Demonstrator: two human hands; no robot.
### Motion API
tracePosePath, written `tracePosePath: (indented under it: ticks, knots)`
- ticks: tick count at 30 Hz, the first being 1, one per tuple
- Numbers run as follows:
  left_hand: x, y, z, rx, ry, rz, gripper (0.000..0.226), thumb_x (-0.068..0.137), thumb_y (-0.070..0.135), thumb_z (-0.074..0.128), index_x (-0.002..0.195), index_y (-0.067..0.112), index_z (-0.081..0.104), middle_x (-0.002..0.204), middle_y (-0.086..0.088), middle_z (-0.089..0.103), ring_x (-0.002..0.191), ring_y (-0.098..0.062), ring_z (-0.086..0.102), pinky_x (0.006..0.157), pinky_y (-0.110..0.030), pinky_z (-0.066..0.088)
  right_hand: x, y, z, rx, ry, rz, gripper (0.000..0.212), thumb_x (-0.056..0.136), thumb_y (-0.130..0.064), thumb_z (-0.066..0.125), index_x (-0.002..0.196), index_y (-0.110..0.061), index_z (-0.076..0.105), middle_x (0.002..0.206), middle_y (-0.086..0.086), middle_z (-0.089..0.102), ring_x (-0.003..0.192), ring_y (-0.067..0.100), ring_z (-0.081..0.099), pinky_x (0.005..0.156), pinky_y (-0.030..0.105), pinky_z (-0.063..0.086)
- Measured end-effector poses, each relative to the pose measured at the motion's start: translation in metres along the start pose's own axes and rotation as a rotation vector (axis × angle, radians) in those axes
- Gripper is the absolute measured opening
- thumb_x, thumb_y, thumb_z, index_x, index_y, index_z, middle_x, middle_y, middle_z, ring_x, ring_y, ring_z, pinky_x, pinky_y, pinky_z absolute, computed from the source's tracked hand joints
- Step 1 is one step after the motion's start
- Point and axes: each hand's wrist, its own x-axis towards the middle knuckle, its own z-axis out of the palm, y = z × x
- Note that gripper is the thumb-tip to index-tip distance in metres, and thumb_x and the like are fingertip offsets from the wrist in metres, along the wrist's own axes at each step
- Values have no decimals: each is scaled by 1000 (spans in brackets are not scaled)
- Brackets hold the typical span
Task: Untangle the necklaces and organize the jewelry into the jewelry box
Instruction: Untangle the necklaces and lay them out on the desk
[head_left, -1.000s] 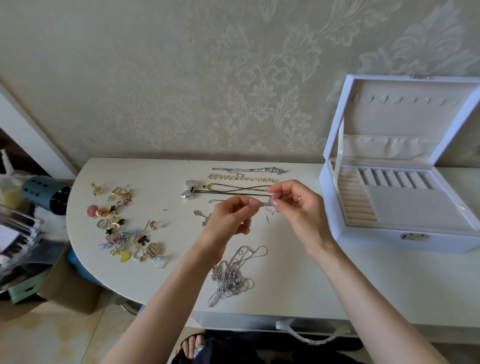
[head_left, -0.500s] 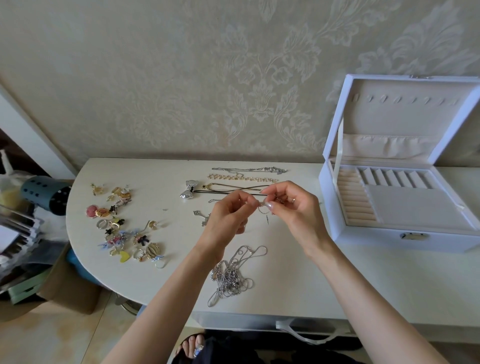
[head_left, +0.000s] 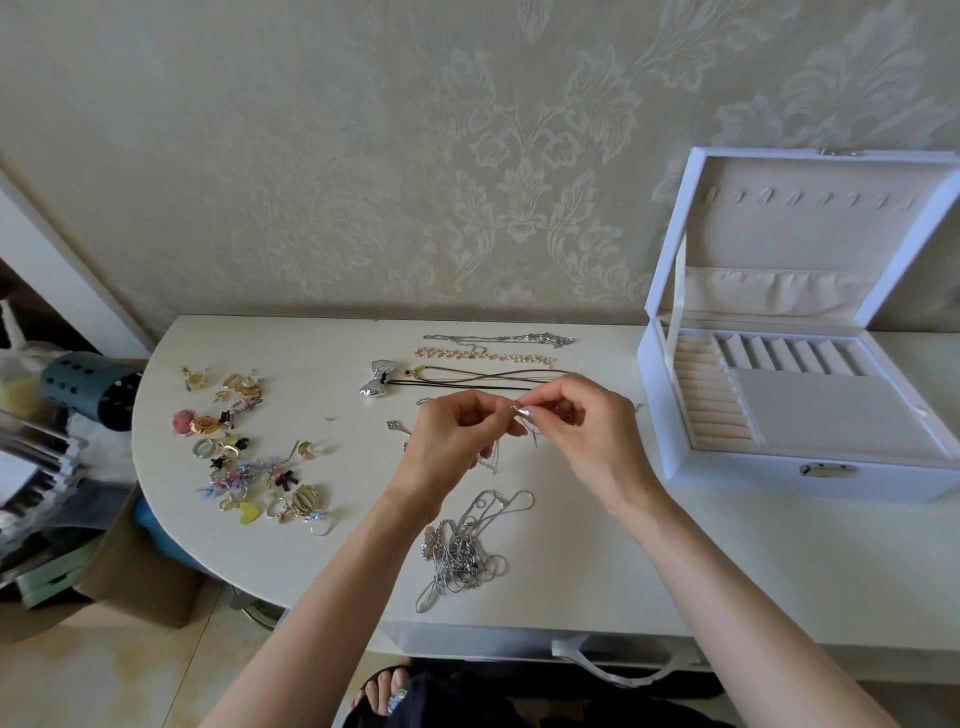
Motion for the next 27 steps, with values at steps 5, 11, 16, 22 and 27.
tracePosePath:
  ticks: [5,11,16,22,27]
  knots:
    - [1,-1,0,25,27,38,14,89,11,62,75,10,59,65,-4,63,47,-7,40,44,-13,30,-1,-3,0,1,-12,-39,10,79,3,69,82,-5,73,74,-10,61,64,-4,54,62,8,39]
    - [4,-3,1,105,-9,99,17,89,14,52,72,17,51,58,4,48,50,-8,38,46,-15,31,-2,-4,4,54,-33,4,9,79,-6,73,81,-15,72,74,-9,66,66,10,57,64,22,46]
    - [5,-8,2,201,4,136,16,79,23,40,64,18,43,52,8,41,54,-15,33,50,-27,28,-1,-5,4,121,-79,59,11,80,-2,70,81,-12,71,60,-16,62,56,1,52,58,14,40]
    - [1,-6,0,218,-23,177,36,98,12,42,64,9,51,54,-2,59,47,-14,40,49,-23,32,-2,-6,2,118,-49,50,16,81,1,66,82,-15,69,63,-15,63,60,2,54,60,14,43]
    - [-1,-3,0,161,-77,142,14,92,9,56,84,7,67,83,-4,73,50,-9,49,45,-10,33,-1,-7,-1,159,1,66,18,81,3,65,83,-15,68,72,-4,66,64,6,61,63,14,47]
